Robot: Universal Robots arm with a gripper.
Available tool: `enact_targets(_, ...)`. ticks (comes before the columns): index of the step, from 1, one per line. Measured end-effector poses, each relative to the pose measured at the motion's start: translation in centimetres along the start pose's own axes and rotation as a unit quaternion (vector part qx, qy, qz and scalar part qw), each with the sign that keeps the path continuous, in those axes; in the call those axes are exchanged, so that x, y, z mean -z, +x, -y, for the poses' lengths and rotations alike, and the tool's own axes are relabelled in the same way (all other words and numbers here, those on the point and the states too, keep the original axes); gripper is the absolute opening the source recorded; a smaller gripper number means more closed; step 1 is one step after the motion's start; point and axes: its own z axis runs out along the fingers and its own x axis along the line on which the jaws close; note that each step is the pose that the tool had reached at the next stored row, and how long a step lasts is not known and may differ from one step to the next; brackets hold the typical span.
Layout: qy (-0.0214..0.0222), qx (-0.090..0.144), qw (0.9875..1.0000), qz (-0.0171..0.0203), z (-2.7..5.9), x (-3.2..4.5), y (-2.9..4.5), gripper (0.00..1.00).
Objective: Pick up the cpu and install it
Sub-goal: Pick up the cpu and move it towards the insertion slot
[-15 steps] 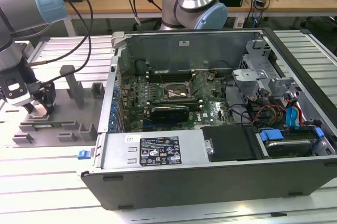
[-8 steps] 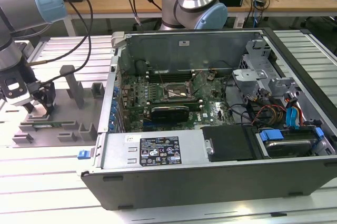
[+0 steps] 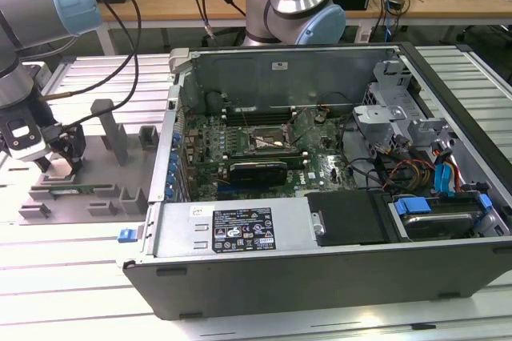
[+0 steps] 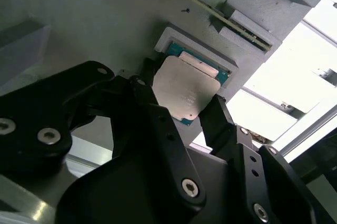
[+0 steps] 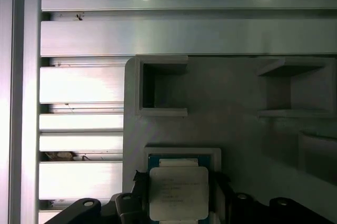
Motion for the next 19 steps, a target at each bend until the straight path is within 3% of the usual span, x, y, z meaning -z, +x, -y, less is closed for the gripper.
enact_targets(19,0.0001,0.000,1.0000,-0.0003,0.01,-0.12,-0.13,0.62)
